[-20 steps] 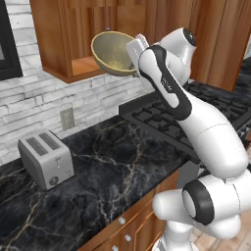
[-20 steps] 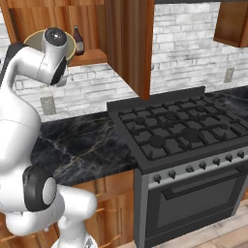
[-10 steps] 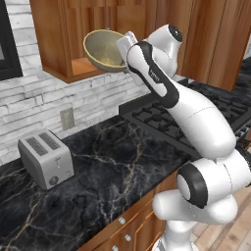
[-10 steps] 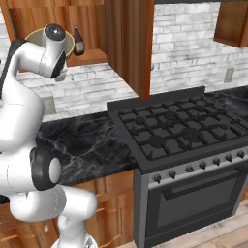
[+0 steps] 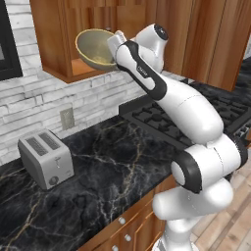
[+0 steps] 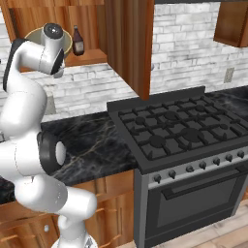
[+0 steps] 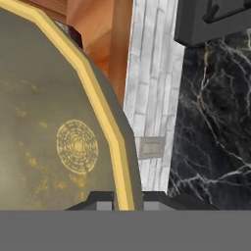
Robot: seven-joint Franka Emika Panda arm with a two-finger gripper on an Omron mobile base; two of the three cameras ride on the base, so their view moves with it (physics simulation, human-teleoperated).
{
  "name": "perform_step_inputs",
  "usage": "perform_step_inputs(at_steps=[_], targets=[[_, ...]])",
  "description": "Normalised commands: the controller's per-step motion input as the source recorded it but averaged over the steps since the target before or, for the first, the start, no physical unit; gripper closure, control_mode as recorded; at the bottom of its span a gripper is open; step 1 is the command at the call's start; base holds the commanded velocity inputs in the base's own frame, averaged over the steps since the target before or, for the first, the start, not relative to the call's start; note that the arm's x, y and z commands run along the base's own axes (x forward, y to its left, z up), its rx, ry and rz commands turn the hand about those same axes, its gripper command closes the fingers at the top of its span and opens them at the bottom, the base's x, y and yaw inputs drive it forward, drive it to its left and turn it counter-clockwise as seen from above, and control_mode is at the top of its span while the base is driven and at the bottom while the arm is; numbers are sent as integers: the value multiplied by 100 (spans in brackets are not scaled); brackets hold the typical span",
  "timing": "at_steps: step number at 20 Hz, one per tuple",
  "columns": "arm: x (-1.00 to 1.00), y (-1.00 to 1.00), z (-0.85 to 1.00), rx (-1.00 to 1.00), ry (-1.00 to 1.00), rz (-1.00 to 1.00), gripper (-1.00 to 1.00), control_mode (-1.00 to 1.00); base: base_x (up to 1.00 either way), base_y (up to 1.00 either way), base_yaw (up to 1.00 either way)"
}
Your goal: Pick the mug and place it in the sink. Pick the bowl and place it in the open cabinet and then close the cabinet.
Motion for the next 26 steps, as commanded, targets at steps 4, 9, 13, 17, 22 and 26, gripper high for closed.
perform_step_inputs(at_steps=[4,9,13,17,22,26], targets=[[31,3,-2,0,0,0,100,-100,0,0,0],[40,18,-10,0,0,0,100,-100,0,0,0],[48,29,-6,0,0,0,100,-100,0,0,0],[53,17,0,0,0,0,100,-100,0,0,0],[45,10,0,0,1,0,100,-100,0,0,0],[31,27,0,0,1,0,100,-100,0,0,0]])
